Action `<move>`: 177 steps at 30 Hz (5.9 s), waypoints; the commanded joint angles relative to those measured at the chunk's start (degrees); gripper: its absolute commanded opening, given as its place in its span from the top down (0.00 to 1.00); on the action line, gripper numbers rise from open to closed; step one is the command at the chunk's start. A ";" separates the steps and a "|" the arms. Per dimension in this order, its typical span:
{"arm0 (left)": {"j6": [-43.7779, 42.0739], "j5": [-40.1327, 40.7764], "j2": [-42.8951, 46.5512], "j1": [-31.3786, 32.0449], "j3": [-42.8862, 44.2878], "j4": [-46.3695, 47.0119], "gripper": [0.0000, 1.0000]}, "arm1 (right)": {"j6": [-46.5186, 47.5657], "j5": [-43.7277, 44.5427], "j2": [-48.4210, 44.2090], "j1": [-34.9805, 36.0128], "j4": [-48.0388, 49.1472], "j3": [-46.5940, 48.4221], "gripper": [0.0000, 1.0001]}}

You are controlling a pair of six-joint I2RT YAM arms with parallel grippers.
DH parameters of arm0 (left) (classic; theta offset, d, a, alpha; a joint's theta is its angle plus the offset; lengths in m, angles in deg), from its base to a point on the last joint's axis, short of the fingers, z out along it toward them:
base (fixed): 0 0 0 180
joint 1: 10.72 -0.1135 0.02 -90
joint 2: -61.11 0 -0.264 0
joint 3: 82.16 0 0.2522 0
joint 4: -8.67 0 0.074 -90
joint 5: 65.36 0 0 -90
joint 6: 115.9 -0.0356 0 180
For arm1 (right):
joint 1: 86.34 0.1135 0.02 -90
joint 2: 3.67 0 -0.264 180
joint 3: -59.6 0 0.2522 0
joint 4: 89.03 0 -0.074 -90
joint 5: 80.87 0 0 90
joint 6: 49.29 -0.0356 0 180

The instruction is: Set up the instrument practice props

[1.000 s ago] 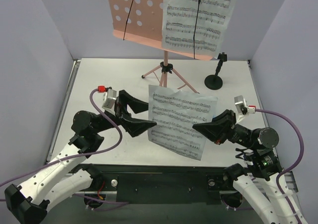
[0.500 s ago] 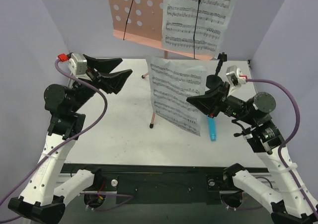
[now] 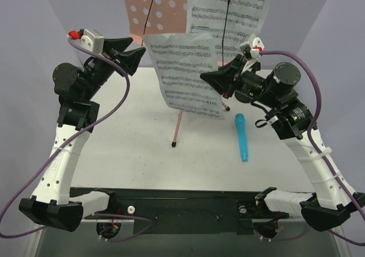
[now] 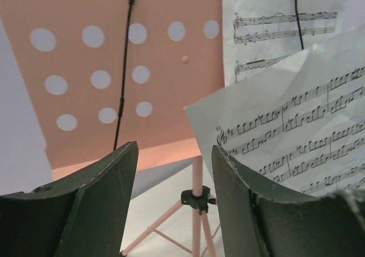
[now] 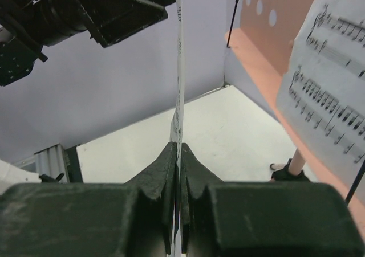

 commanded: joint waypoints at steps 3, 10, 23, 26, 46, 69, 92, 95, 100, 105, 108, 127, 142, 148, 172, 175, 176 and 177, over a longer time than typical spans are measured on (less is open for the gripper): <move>-6.61 4.23 -3.48 -0.65 6.09 4.97 0.36 | 4.77 6.82 5.53 1.34 3.44 11.67 1.00; -8.82 4.33 -7.53 -0.65 10.13 10.49 0.36 | 5.83 13.31 13.45 1.69 8.08 22.14 1.00; -6.27 -0.60 -15.53 -0.38 13.12 21.23 0.36 | 6.97 23.78 21.72 1.69 23.56 28.92 1.00; -6.97 -0.78 -16.58 -0.21 13.39 21.93 0.36 | 7.41 24.75 21.81 1.69 25.94 28.92 1.00; -17.60 7.56 -21.42 4.80 19.19 14.20 0.44 | 8.29 26.77 20.22 1.51 34.03 25.67 1.00; -14.97 17.41 -19.93 6.73 13.40 21.47 1.00 | 8.73 27.83 22.86 1.51 41.67 21.98 1.00; -7.76 16.80 -16.59 7.26 7.85 28.88 1.00 | 8.29 27.65 33.40 5.38 42.82 31.38 1.00; -7.94 16.89 -16.50 7.26 8.20 28.44 1.00 | 9.95 27.92 34.46 6.52 43.26 32.26 1.00; -7.59 16.80 -16.41 7.26 8.38 28.26 1.00 | 11.19 28.44 36.22 8.19 43.35 34.54 1.00; -6.97 16.80 -16.15 7.26 8.20 28.61 1.00 | 12.33 30.46 38.50 9.42 45.01 36.39 1.00; -6.62 16.98 -15.97 7.18 8.38 28.61 1.00 | 12.51 32.31 39.38 9.77 46.51 36.65 1.00; -5.12 17.24 -16.06 6.56 8.64 29.14 1.00 | 13.39 33.19 42.11 9.95 50.29 36.21 1.00; -3.89 17.33 -16.14 6.30 8.55 29.75 1.00 | 13.92 33.45 44.92 9.95 51.35 39.03 1.00; -3.81 17.42 -16.14 6.12 8.47 29.76 1.00 | 14.36 33.10 45.71 9.95 51.70 40.26 1.00; -2.84 17.42 -15.00 5.33 6.27 30.90 0.51 | 13.74 27.04 38.16 9.95 53.89 31.57 0.59; -2.66 17.59 -14.30 5.24 5.48 31.07 0.51 | 13.48 26.16 32.73 9.95 53.46 26.31 0.55; -2.66 17.51 -14.04 5.07 5.04 31.07 0.51 | 13.56 25.55 31.31 9.95 53.02 24.63 0.55; -2.58 17.59 -13.60 5.07 4.69 31.07 0.51 | 13.57 25.54 28.17 9.95 51.71 21.92 0.54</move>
